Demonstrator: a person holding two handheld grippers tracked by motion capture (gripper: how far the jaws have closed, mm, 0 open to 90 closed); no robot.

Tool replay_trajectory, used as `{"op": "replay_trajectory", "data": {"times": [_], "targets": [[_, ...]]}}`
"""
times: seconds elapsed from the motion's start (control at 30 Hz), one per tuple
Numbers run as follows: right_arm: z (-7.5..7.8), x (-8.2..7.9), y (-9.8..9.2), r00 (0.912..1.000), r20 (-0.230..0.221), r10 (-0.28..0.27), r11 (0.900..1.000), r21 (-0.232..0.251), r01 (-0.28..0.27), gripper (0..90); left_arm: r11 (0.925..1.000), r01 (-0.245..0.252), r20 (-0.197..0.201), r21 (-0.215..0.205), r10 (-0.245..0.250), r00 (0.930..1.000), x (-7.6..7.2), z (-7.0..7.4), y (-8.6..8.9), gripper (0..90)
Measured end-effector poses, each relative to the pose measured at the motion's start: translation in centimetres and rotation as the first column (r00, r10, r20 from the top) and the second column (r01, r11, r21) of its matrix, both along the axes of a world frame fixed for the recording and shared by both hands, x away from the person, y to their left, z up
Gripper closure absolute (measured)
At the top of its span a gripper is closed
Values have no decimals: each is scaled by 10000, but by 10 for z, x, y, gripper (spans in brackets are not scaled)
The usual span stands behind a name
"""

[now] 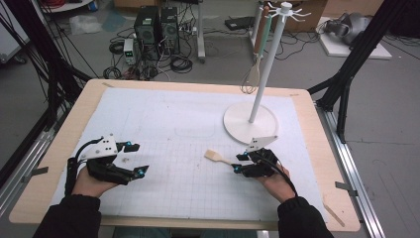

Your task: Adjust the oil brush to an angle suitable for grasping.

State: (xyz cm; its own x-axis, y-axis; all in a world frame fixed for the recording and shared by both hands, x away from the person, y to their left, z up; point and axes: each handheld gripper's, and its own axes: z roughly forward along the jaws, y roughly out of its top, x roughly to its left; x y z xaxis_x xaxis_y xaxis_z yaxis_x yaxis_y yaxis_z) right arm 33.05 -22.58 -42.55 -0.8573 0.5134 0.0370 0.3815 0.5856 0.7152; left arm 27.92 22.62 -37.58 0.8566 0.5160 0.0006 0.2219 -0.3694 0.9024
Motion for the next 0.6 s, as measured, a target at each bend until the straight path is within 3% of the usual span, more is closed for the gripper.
{"op": "replay_trajectory", "data": {"times": [0.3,0.6], "targets": [[-9,5,6,9999,-94,124,9986,-510,-129,704,10000,11,-1,-32,-11,10000,1,-1,0,220],[-11,5,8,9994,-78,343,9963,-782,-348,762,10000,10,7,17,-10,10000,1,-1,0,220]]}}
